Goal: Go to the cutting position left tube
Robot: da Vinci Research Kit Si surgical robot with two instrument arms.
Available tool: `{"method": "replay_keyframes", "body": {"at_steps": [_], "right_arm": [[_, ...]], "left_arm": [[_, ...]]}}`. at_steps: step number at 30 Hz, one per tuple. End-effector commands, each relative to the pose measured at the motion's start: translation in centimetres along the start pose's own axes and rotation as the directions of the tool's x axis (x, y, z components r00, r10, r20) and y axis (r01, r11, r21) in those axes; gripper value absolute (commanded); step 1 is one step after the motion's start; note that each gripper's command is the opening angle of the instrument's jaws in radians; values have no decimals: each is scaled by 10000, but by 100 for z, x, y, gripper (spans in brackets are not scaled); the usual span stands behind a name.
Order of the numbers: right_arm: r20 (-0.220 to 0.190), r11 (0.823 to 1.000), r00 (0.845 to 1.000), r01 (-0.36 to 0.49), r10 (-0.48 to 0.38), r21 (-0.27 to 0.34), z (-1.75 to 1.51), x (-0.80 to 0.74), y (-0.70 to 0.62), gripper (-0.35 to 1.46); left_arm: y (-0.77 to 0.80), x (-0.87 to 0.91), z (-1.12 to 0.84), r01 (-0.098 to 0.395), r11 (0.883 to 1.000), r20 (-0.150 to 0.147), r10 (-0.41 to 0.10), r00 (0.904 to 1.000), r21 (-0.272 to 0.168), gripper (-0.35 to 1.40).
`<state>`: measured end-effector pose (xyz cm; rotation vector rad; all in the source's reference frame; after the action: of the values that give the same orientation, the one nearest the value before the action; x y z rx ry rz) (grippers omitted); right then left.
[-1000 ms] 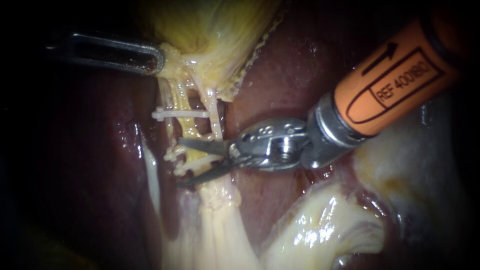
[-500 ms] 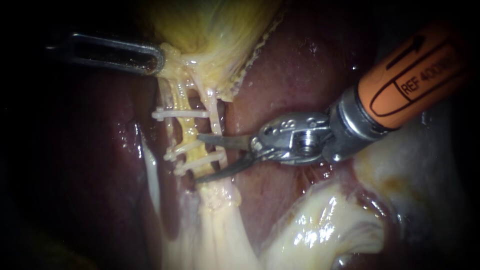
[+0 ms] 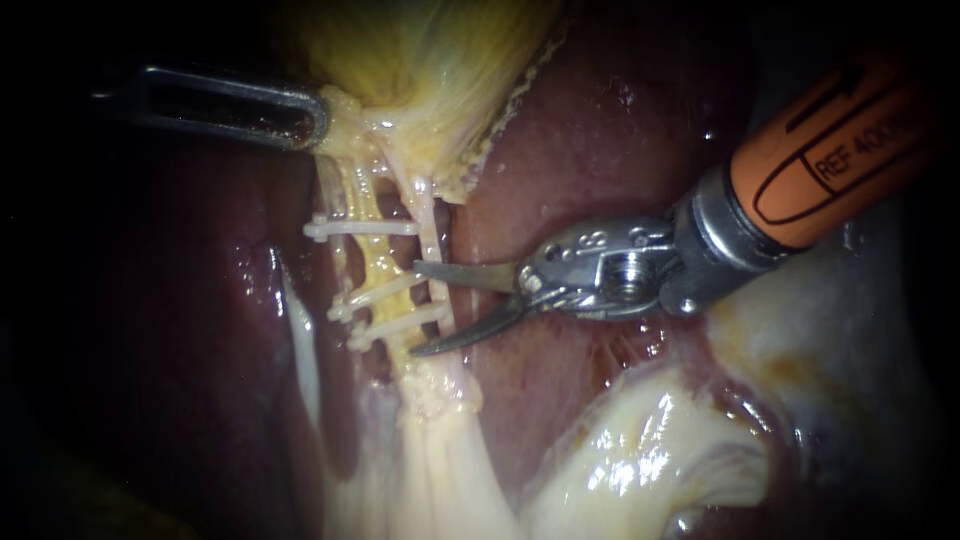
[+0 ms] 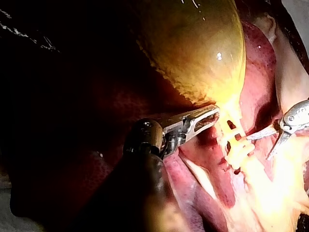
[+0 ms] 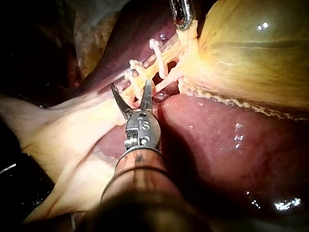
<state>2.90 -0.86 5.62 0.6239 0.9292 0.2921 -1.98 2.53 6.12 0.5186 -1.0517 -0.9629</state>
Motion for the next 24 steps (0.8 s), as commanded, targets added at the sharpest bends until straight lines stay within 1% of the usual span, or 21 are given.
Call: {"method": "replay_keyframes", "body": {"at_steps": [1,6,14,19,23,24], "right_arm": [[4,10000,10000,0,0,-2,0,-1,1,130],[4,10000,10000,-53,53,-19,3,-3,7,130],[1,9998,9998,-176,176,-62,11,-7,26,130],[7,9996,9996,-278,278,-82,20,-11,33,130],[46,9994,9995,-320,320,99,25,-14,40,130],[82,9991,9995,-306,304,289,26,-15,42,130]], "left_arm": [[0,0,0,-2,10000,1,2,10000,2,-35],[0,0,0,-2,10000,1,2,10000,2,-35],[0,1,0,-4,10000,1,4,10000,3,-35],[0,1,0,-4,10000,0,4,10000,5,-35],[0,1,0,-5,10000,1,5,10000,4,-35],[0,1,0,-5,10000,1,5,10000,4,-35]]}}
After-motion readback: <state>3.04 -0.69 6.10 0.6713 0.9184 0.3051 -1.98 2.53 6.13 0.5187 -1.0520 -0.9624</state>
